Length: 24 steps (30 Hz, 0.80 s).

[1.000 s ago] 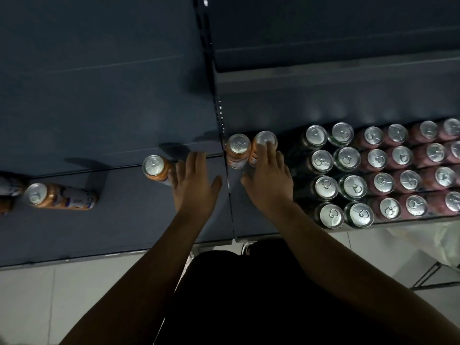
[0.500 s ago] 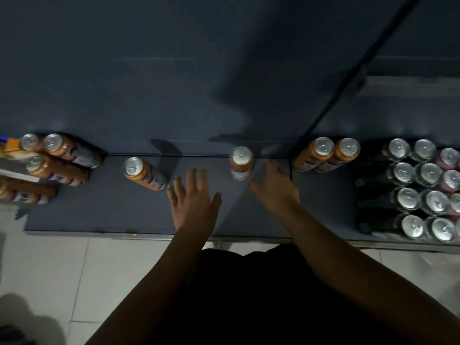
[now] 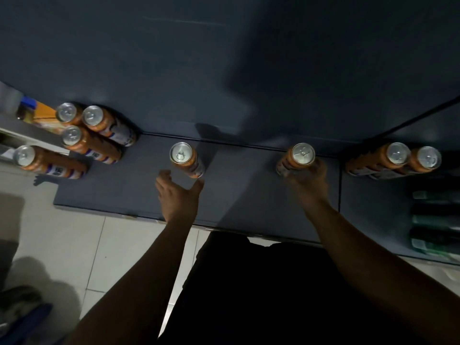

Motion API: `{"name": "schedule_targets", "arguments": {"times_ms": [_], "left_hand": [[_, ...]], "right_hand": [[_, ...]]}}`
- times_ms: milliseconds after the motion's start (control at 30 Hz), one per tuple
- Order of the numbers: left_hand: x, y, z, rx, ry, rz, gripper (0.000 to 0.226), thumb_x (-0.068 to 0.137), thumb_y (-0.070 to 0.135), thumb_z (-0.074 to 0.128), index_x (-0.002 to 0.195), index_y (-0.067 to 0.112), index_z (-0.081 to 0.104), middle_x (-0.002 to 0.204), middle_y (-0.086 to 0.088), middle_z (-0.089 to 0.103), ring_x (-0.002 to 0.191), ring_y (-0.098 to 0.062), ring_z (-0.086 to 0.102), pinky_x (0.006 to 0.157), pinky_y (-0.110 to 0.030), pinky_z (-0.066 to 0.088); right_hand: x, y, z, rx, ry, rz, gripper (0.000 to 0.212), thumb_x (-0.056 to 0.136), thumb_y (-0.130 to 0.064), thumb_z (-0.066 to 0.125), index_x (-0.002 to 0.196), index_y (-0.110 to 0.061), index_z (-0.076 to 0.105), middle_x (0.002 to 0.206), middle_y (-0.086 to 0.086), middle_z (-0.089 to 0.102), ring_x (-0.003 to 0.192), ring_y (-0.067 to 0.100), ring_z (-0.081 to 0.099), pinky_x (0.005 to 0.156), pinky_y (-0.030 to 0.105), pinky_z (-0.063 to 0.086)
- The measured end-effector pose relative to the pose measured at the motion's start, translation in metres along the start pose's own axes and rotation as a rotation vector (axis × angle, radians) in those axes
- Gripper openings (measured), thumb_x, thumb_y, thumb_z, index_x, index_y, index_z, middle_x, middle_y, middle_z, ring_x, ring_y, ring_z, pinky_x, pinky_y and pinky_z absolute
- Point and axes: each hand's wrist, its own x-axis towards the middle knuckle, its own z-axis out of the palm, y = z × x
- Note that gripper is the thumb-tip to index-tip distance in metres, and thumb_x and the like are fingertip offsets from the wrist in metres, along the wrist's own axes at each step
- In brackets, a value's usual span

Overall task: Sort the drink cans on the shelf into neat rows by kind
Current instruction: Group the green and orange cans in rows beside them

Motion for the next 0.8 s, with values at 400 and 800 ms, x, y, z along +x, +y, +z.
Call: {"name": "schedule_targets", "arguments": {"times_ms": [400, 800], "left_hand": [[0.052, 0.000, 0.020, -0.394, -0.145, -0.022, 0.075, 0.073, 0.010, 0.089, 0.135, 0.014, 0.046, 0.117, -0.001, 0.062, 0.108, -0.019, 0.064, 0.093, -0.035, 0.057], [0.027, 0.032, 0.030, -0.356, -0.244, 0.079, 0.043, 0.072, 0.014, 0.087, 0.109, 0.021, 0.066, 0.091, 0.006, 0.073, 0.080, -0.001, 0.069, 0.079, -0.026, 0.057]], "right_hand": [[0.051, 0.020, -0.002, -0.041, -0.222, -0.146, 0.044, 0.068, -0.007, 0.089, 0.099, 0.001, 0.059, 0.093, 0.018, 0.067, 0.088, 0.028, 0.068, 0.089, 0.046, 0.058], [-0.013, -0.026, -0.051, 0.345, -0.080, 0.158, 0.058, 0.072, -0.026, 0.087, 0.120, -0.018, 0.055, 0.112, 0.002, 0.069, 0.102, 0.019, 0.070, 0.083, 0.039, 0.057]]}}
